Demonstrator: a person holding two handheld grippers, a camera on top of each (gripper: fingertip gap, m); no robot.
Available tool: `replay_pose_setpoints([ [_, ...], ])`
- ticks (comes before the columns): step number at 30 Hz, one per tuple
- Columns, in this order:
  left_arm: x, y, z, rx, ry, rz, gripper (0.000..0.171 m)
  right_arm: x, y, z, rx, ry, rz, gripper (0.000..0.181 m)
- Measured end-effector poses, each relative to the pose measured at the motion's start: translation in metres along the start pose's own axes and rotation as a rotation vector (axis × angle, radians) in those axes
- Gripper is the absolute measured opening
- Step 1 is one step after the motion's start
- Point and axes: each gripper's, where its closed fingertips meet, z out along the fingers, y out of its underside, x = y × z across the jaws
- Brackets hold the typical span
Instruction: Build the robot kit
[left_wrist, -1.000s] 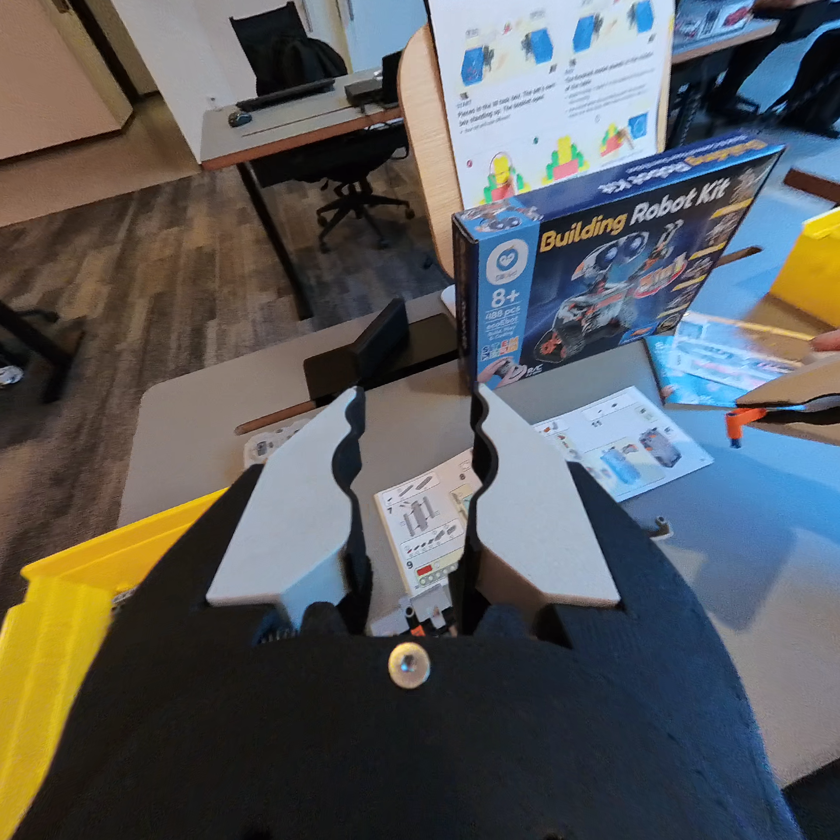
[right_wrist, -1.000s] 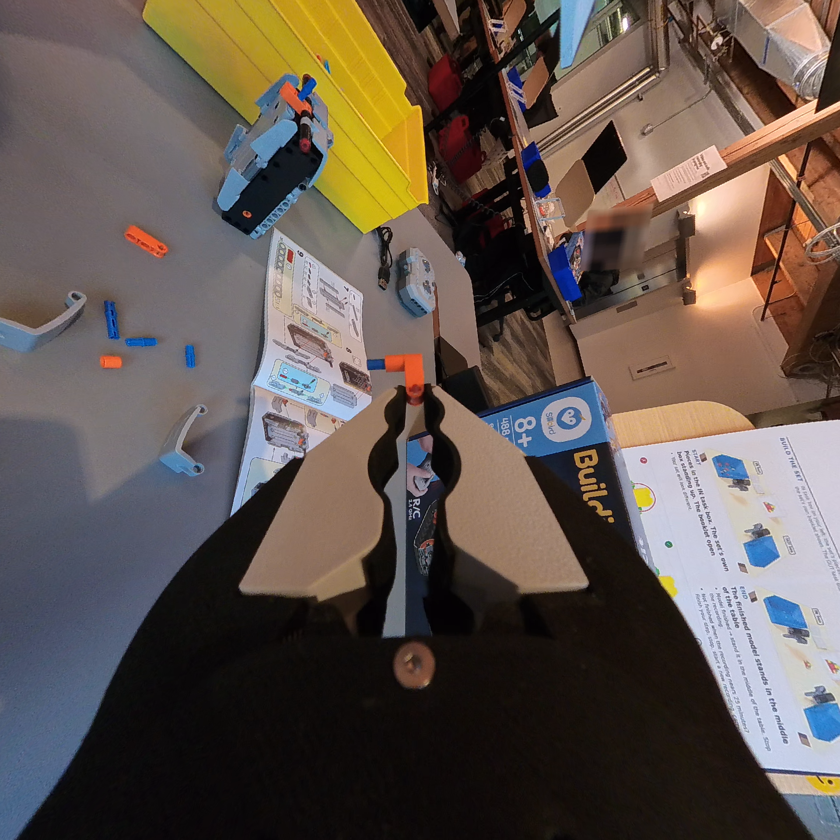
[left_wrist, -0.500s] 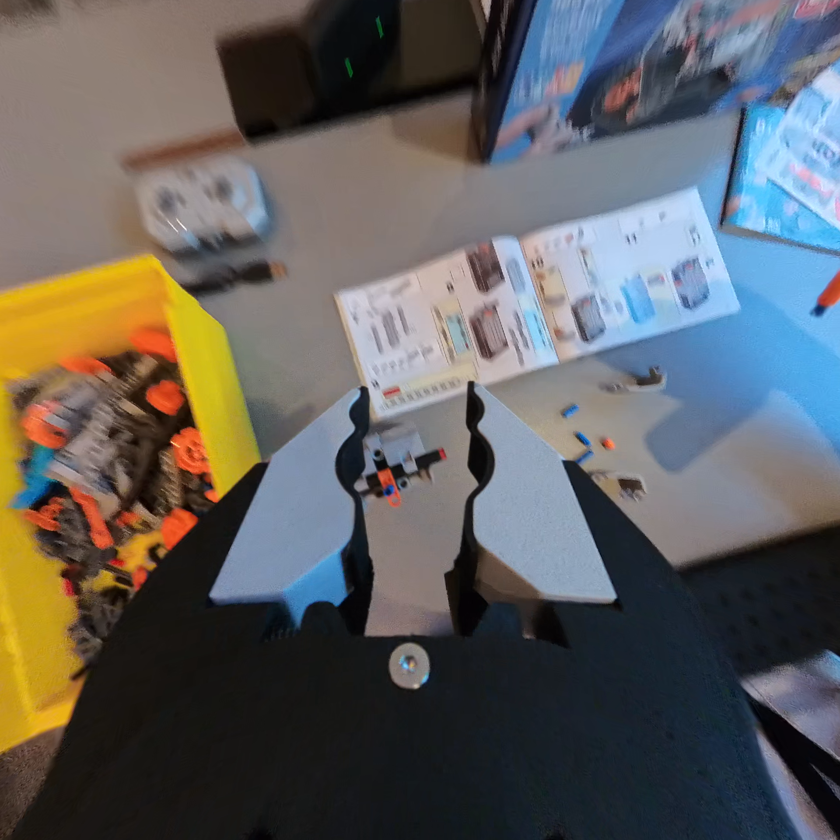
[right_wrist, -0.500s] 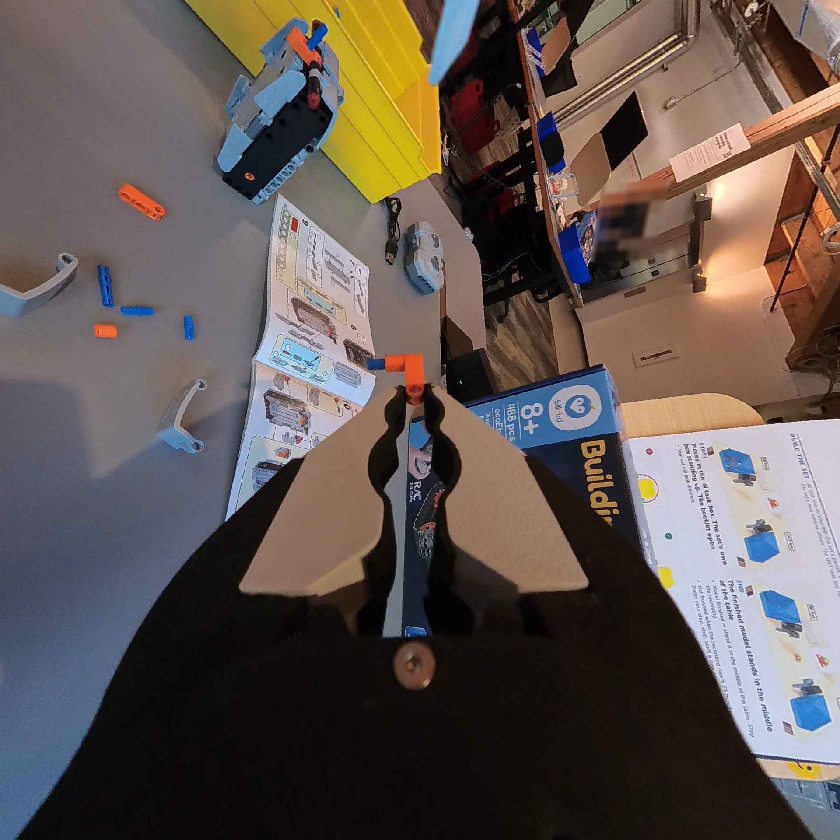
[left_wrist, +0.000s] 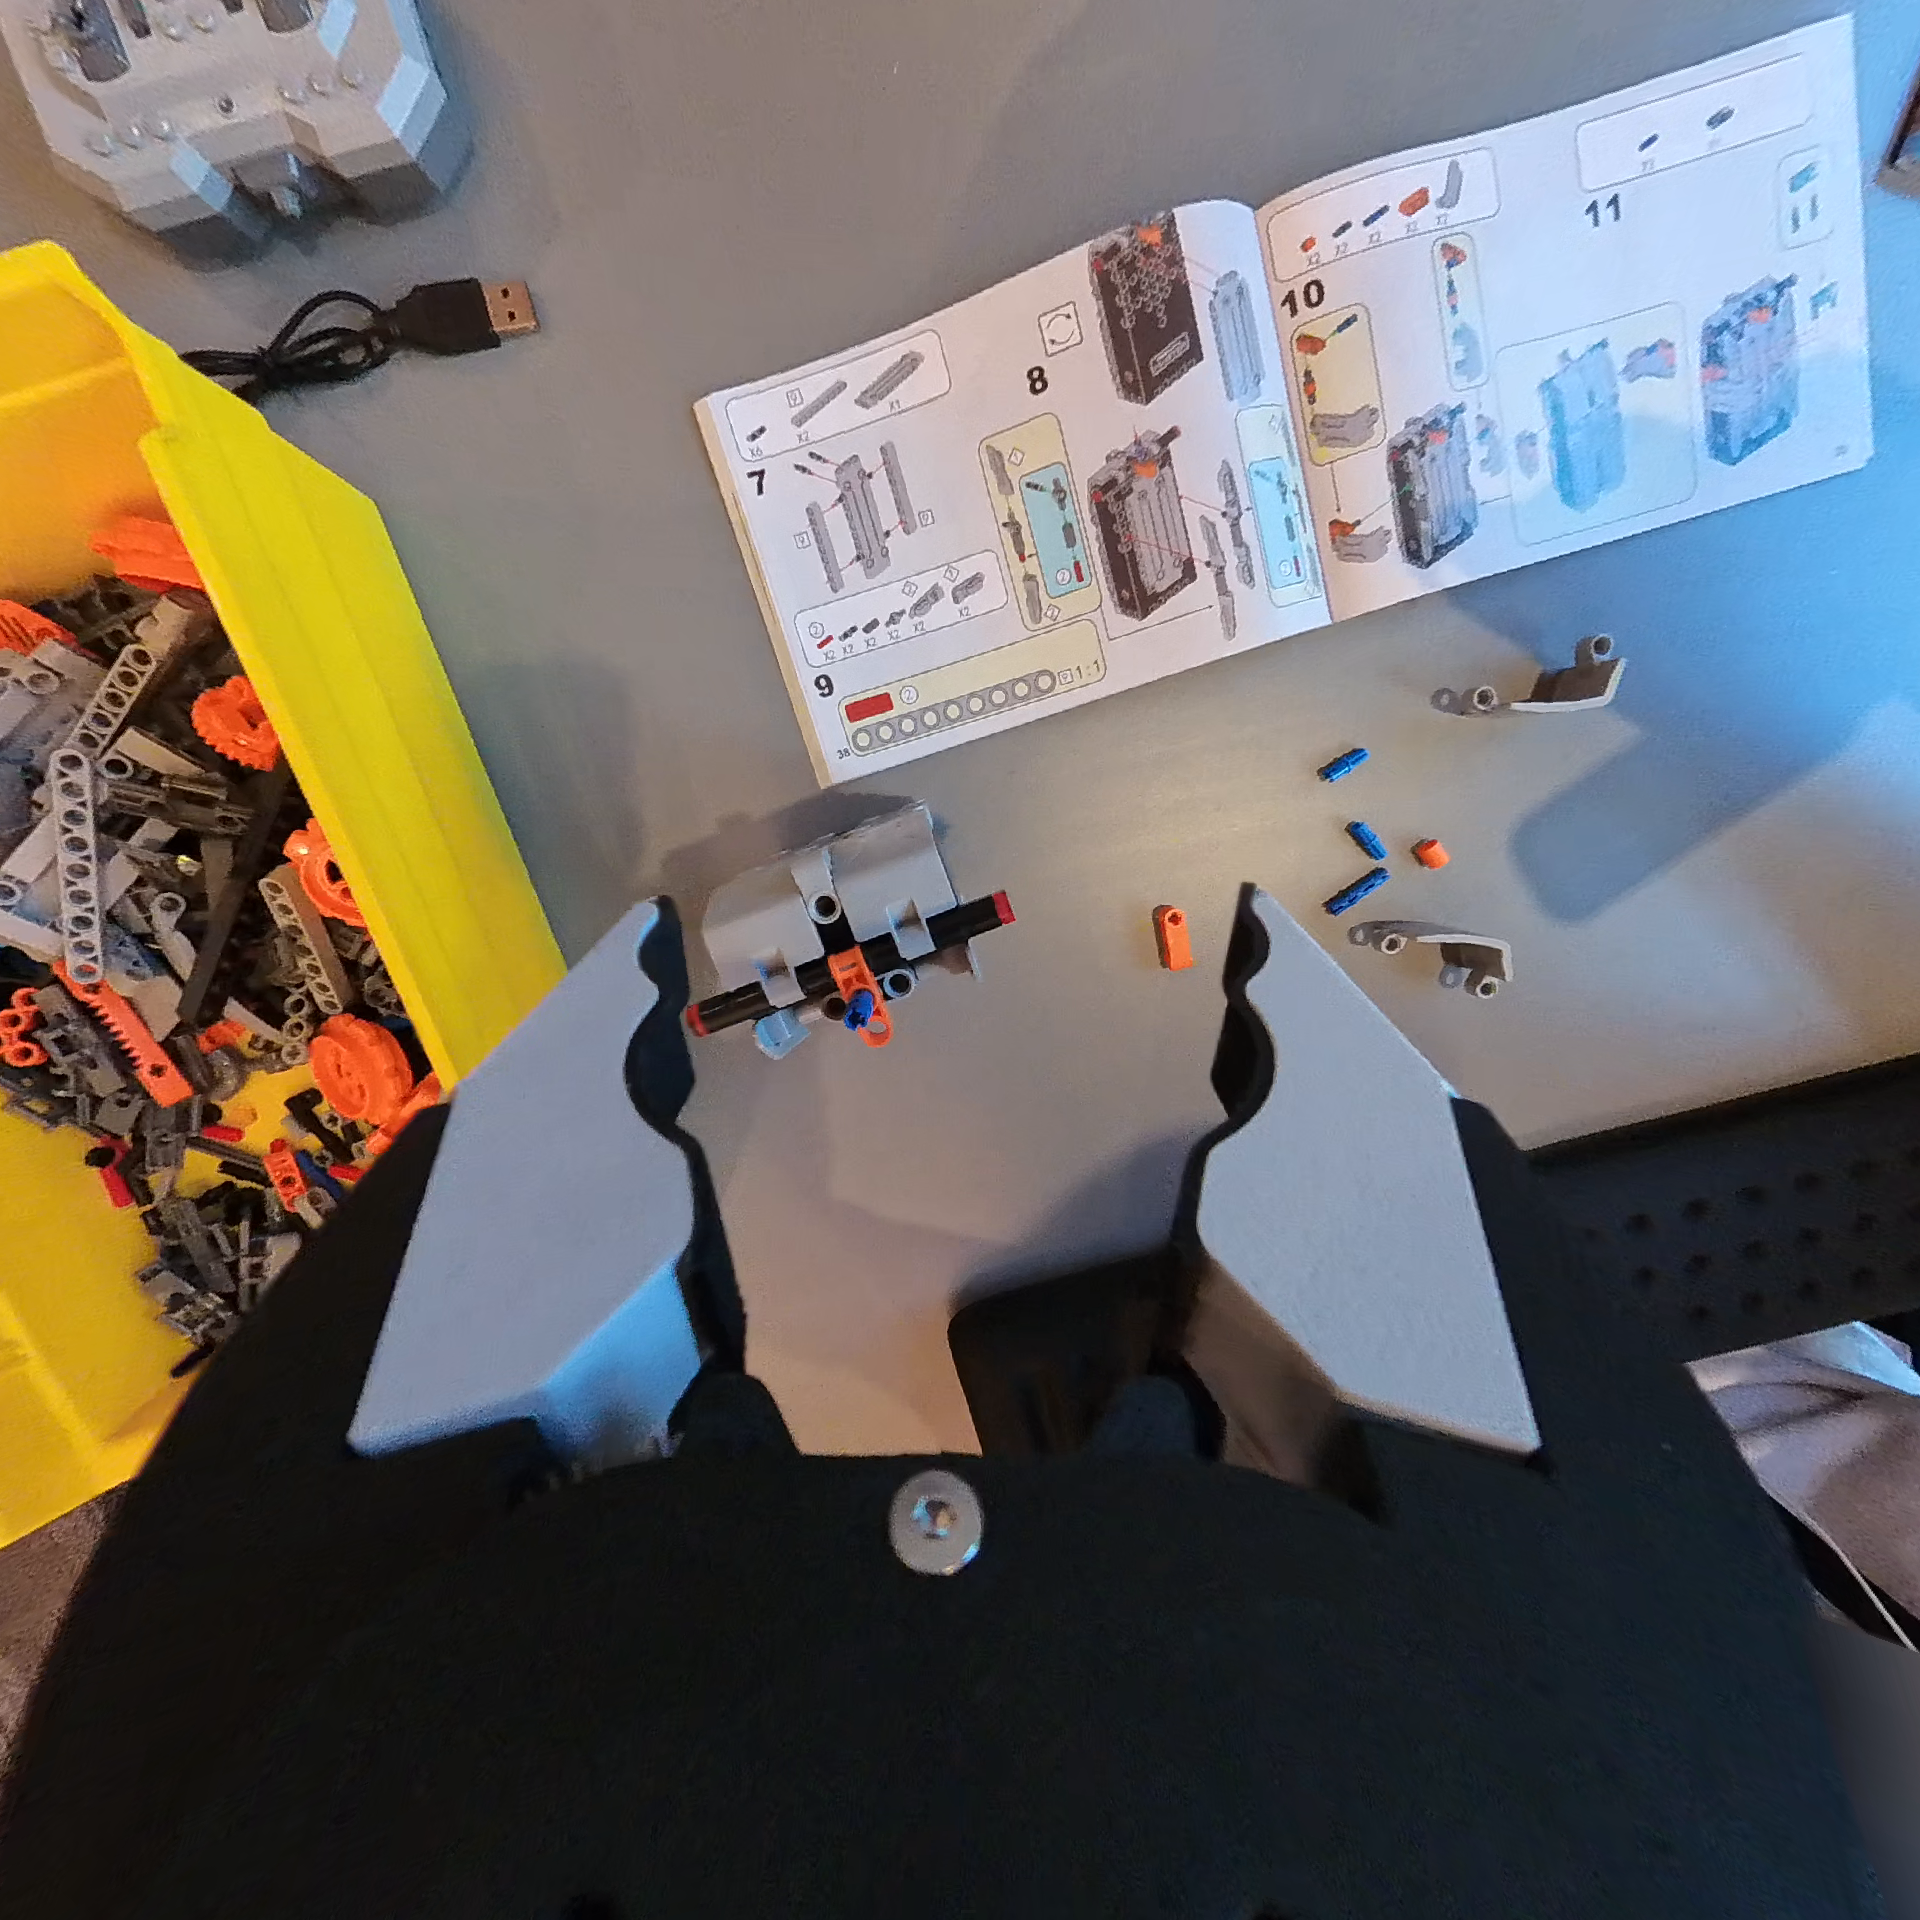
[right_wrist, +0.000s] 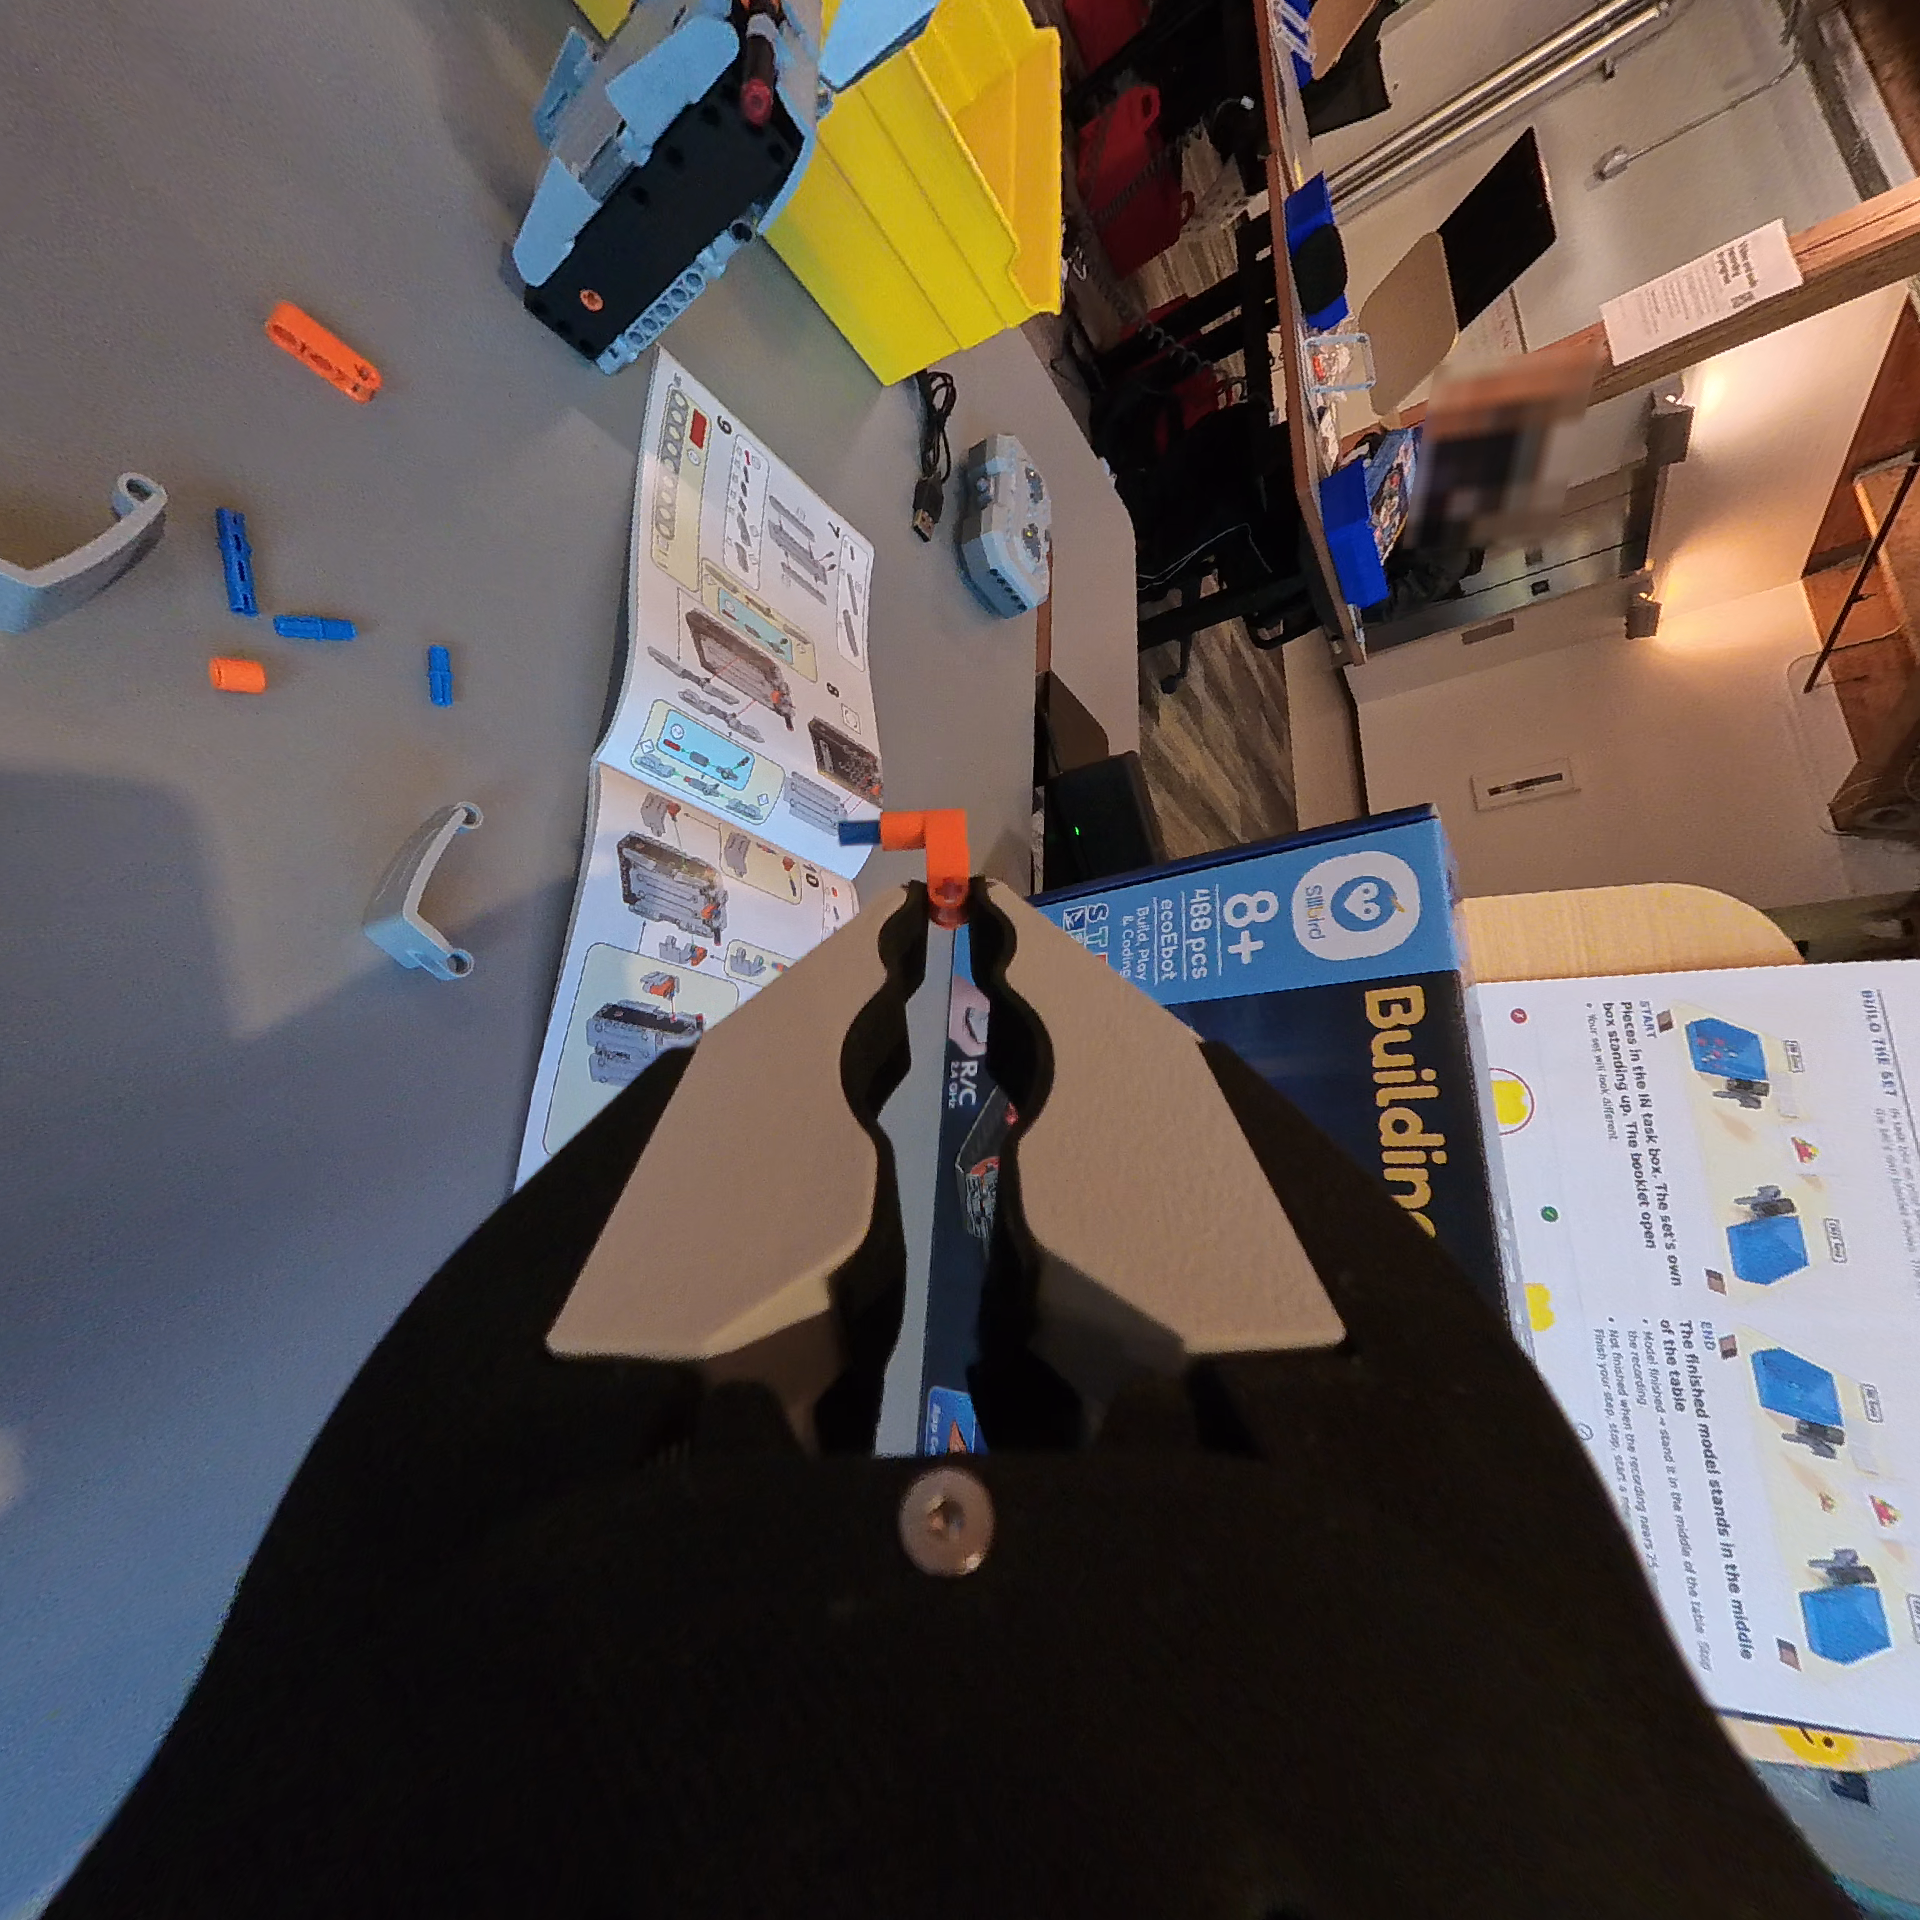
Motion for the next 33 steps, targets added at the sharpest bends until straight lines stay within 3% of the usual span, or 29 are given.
replay_pose_setpoints([
  [3, 0.001, -0.014, -0.008, 0.071, -0.006, 0.003, 0.114, -0.002, 0.002, 0.001, -0.012, -0.005, -0.009, 0.006],
  [7, -0.007, -0.048, -0.04, 0.301, -0.062, -0.006, 0.13, -0.002, 0.003, 0.001, -0.018, -0.006, -0.014, 0.006],
  [13, -0.019, -0.094, -0.135, 0.845, -0.227, 0.02, 0.136, 0.0, 0.002, 0.0, -0.014, -0.001, -0.014, 0.006],
  [17, -0.016, -0.094, -0.204, 1.257, -0.375, 0.074, 0.136, 0.0, 0.002, 0.0, -0.015, -0.002, -0.015, 0.006],
  [18, -0.014, -0.093, -0.219, 1.337, -0.405, 0.09, 0.144, 0.0, 0.002, 0.0, -0.015, -0.002, -0.016, 0.006],
  [21, -0.015, -0.083, -0.24, 1.419, -0.432, 0.053, 0.157, 0.0, 0.002, 0.0, -0.015, -0.002, -0.017, 0.006],
  [25, -0.027, -0.07, -0.272, 1.565, -0.574, 0.002, 0.158, -0.001, 0.003, 0.0, -0.023, -0.002, -0.024, 0.006],
  [33, -0.018, -0.084, -0.238, 1.425, -0.401, 0.033, 0.157, -0.001, 0.006, 0.002, -0.043, -0.001, -0.044, 0.006],
])
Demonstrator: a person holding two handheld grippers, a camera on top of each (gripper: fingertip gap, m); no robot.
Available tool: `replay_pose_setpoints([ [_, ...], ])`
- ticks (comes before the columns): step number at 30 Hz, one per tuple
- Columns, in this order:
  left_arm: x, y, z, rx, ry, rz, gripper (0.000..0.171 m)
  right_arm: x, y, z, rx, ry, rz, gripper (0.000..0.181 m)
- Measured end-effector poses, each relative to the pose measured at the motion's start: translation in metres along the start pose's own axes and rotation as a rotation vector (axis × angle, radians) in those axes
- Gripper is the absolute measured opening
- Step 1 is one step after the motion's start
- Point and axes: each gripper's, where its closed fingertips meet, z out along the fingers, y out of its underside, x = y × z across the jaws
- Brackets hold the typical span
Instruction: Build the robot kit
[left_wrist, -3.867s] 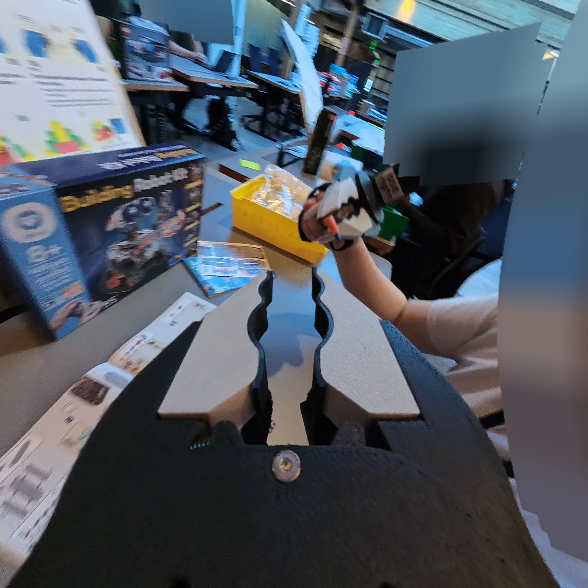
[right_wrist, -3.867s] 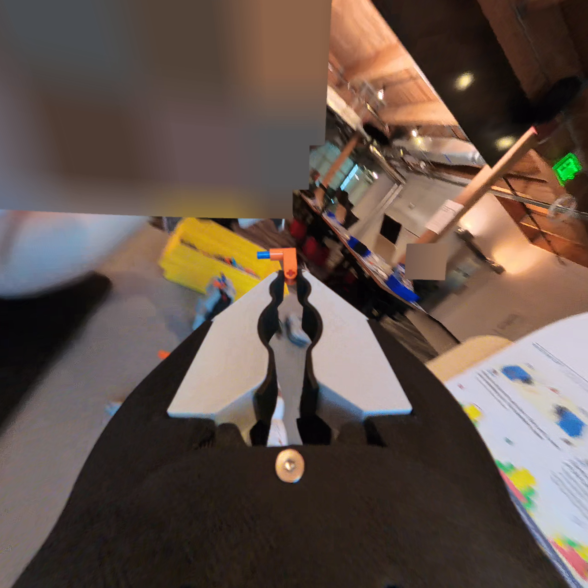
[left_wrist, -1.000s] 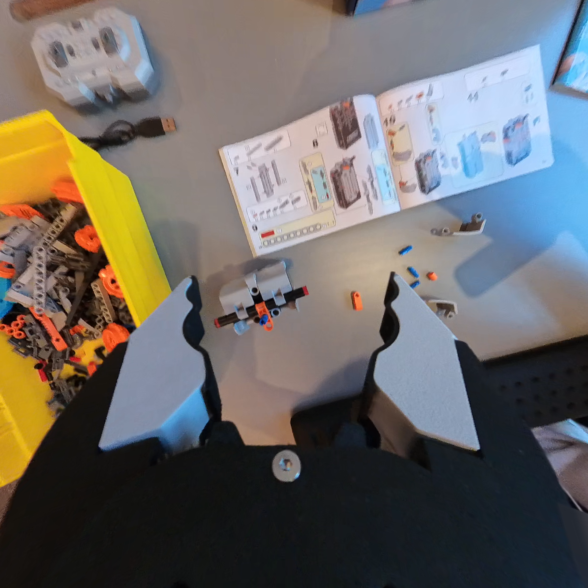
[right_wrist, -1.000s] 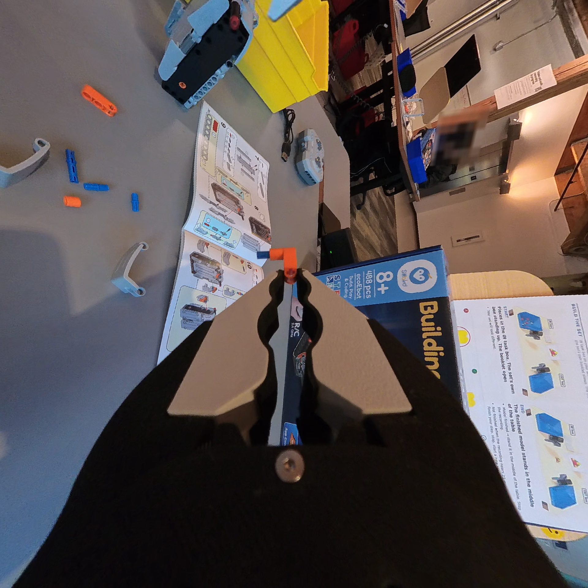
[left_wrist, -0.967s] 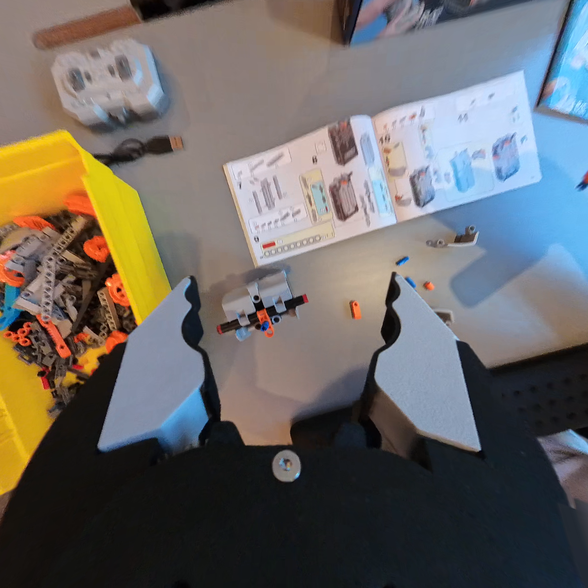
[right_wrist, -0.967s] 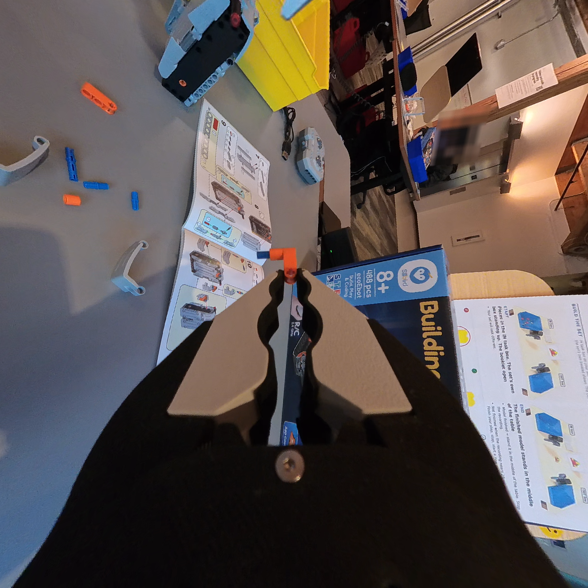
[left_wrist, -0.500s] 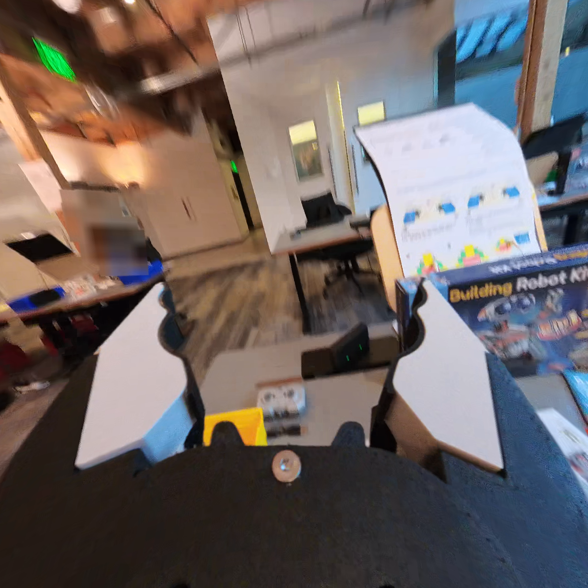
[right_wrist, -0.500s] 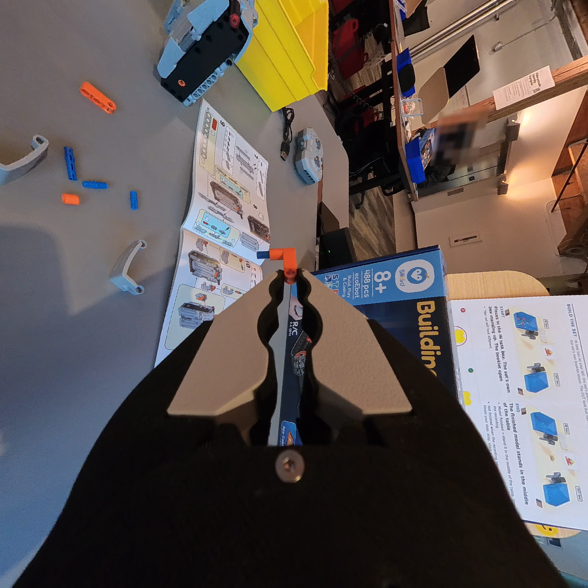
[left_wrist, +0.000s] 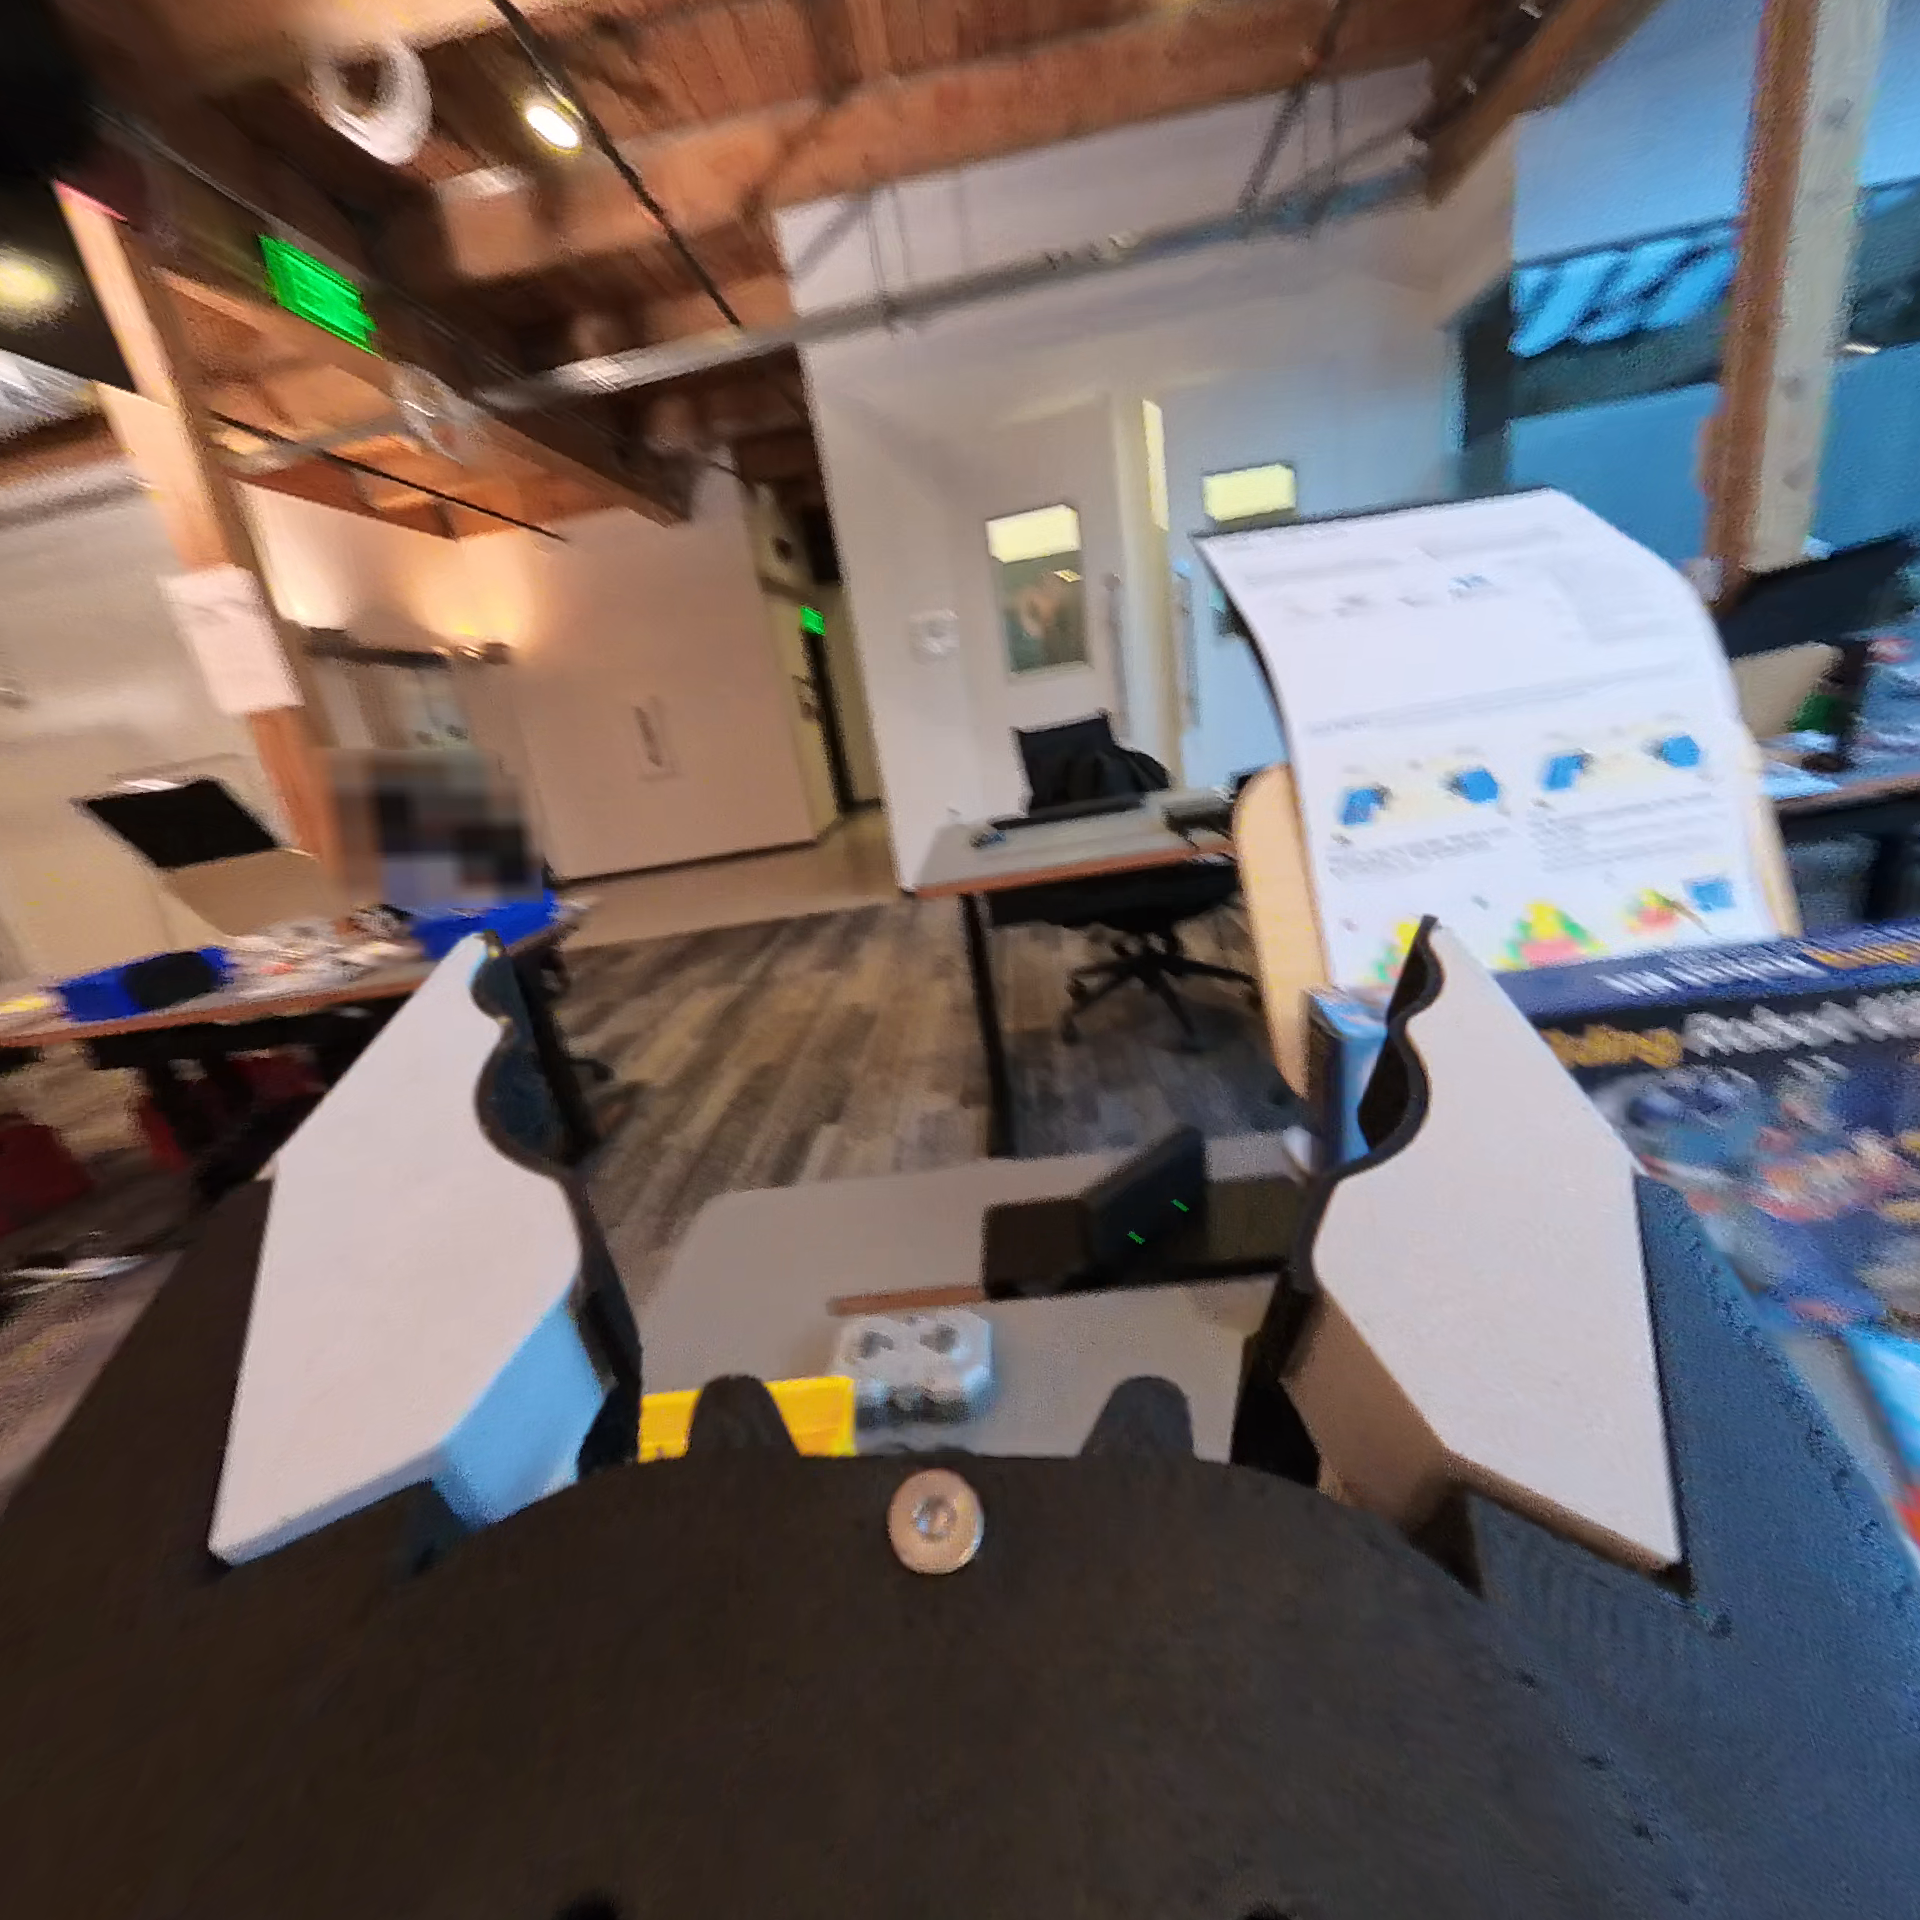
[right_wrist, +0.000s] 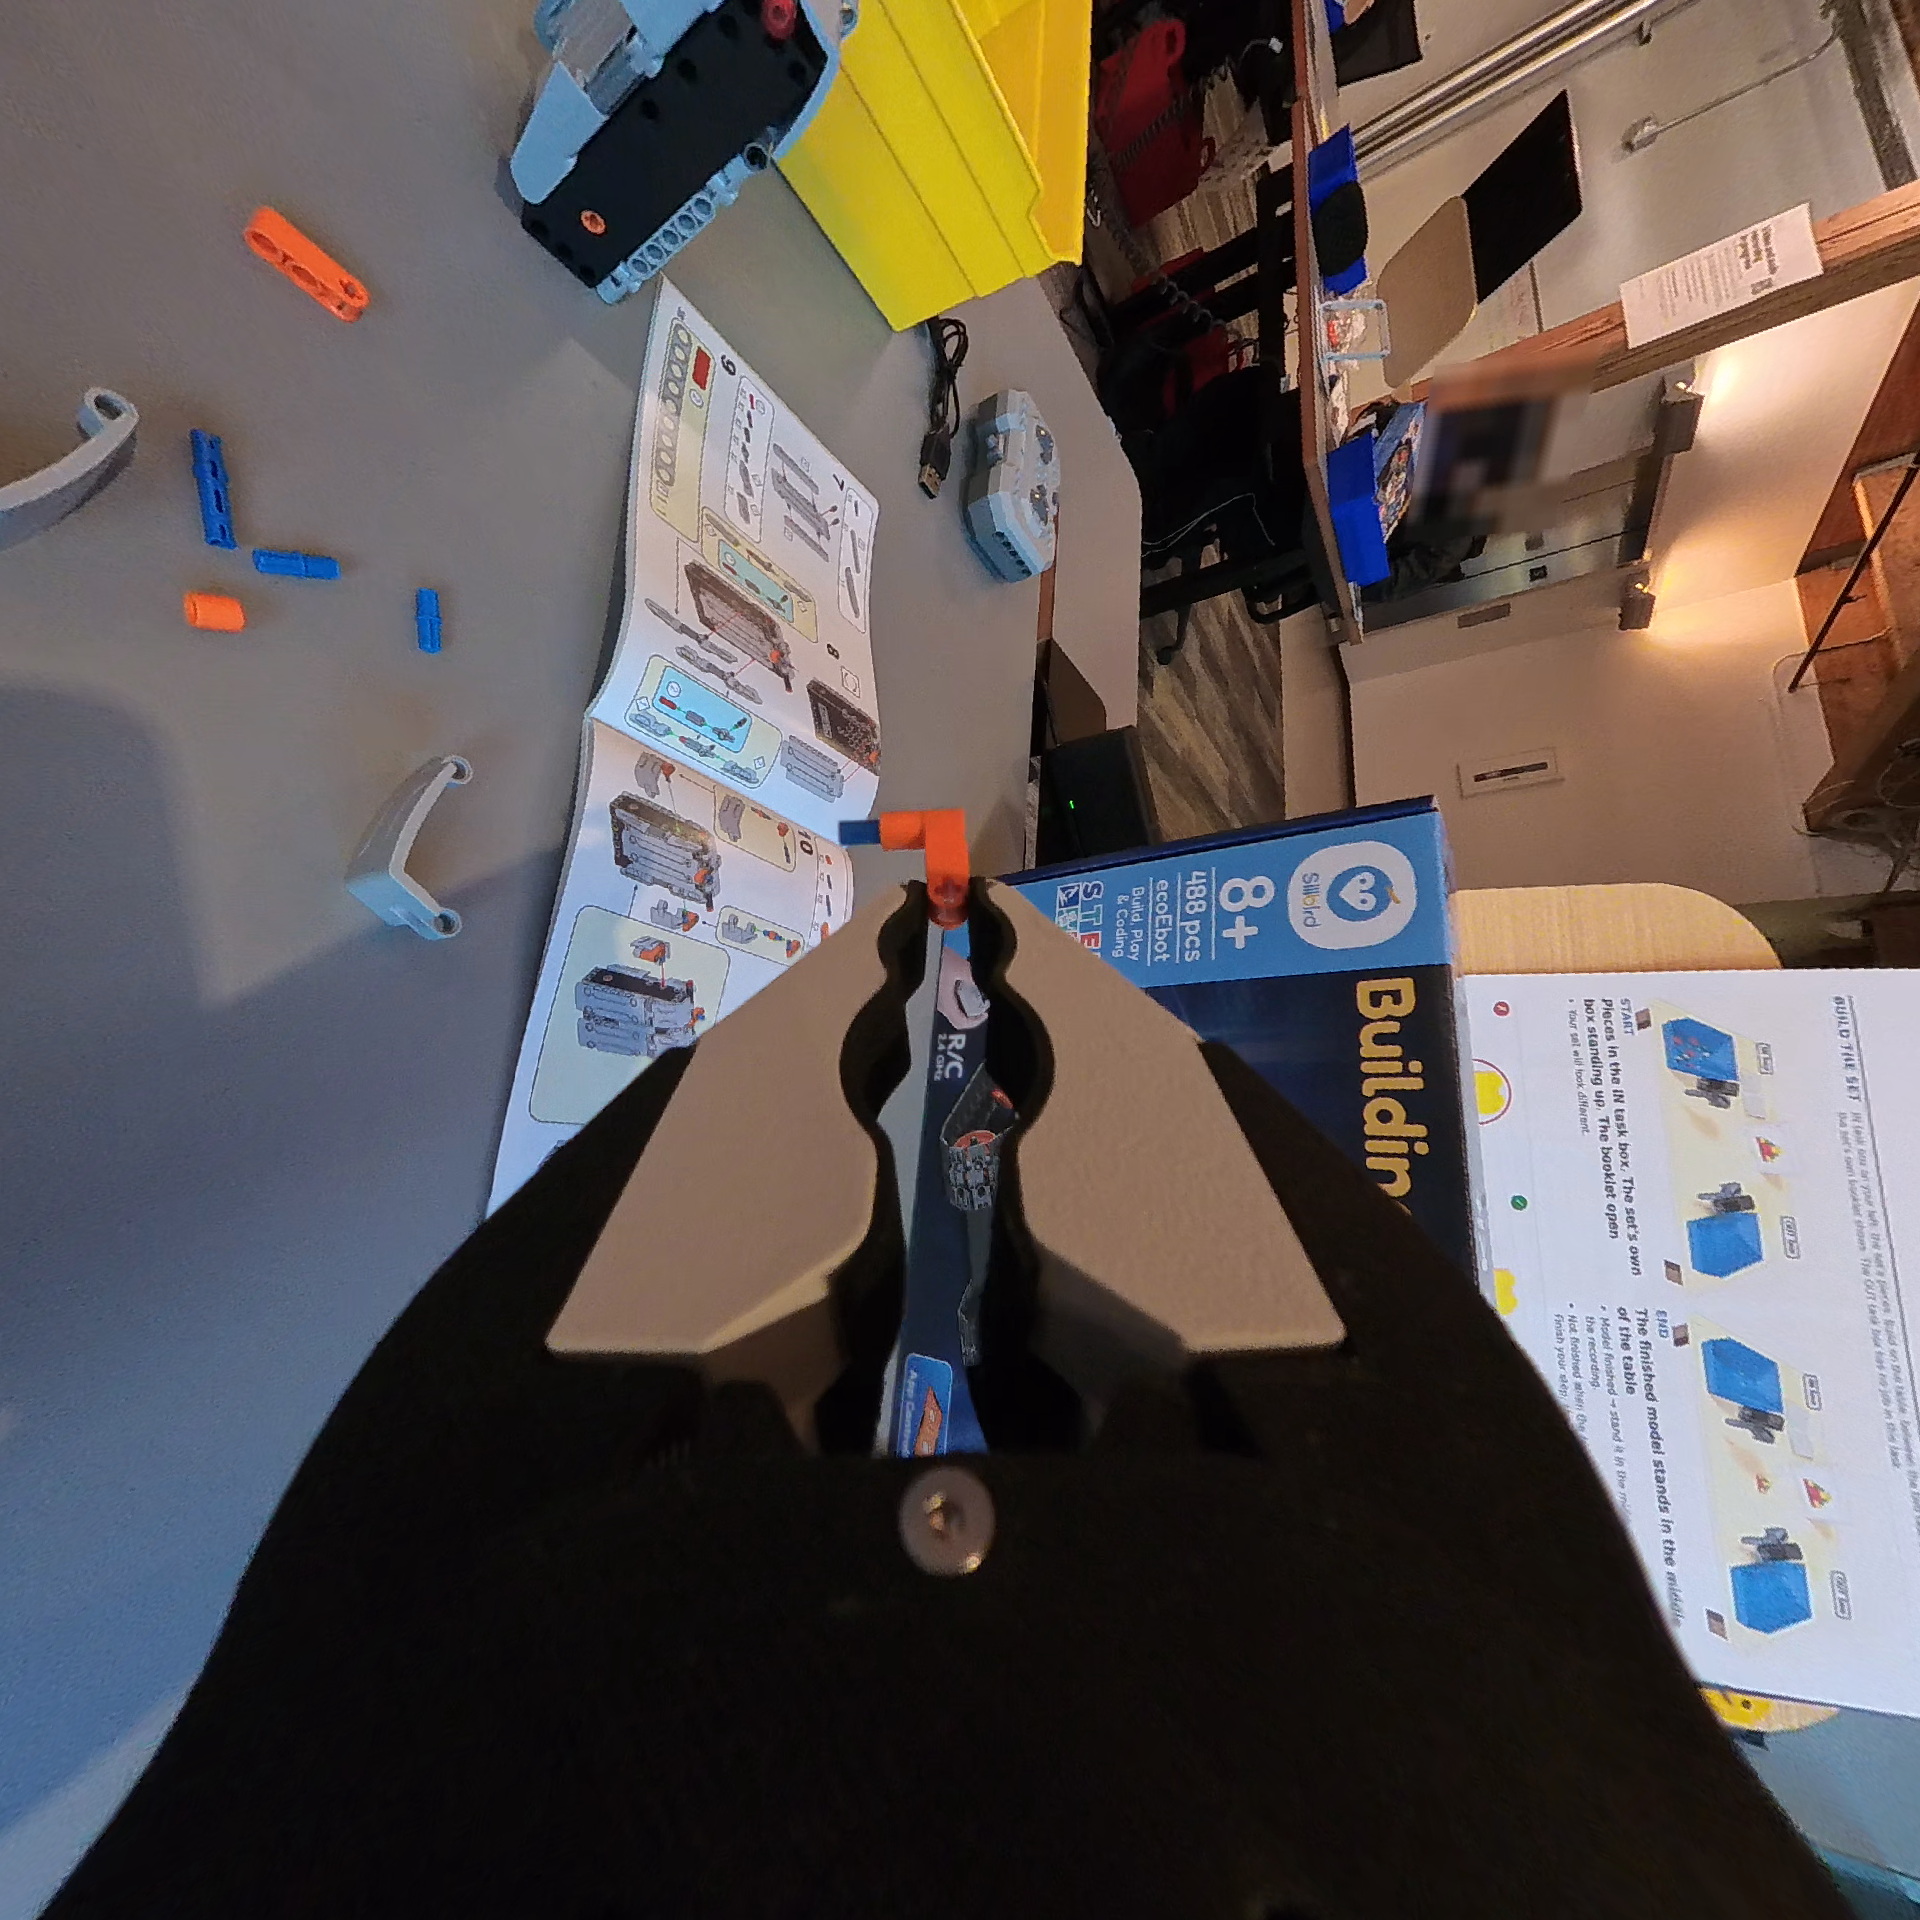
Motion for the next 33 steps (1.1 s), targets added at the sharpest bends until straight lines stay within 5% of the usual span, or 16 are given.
replay_pose_setpoints([
  [6, 0.099, 0.06, 0.012, -0.292, 0.58, -0.23, 0.11, 0.011, 0.005, 0.0, -0.052, 0.058, -0.005, 0.006],
  [11, 0.174, 0.09, 0.007, -0.463, 0.872, -0.324, 0.101, 0.026, 0.012, -0.004, -0.128, 0.127, 0.03, 0.005],
  [17, 0.226, 0.129, 0.009, -0.592, 0.835, -0.075, 0.094, 0.053, 0.005, -0.02, -0.149, 0.255, 0.047, 0.006],
  [24, 0.265, 0.126, 0.013, -0.556, 0.829, -0.159, 0.08, 0.072, -0.003, -0.029, -0.195, 0.382, 0.008, 0.005],
  [33, 0.273, 0.116, 0.007, -0.501, 0.918, -0.182, 0.054, 0.076, -0.012, -0.033, -0.183, 0.422, -0.01, 0.005],
])
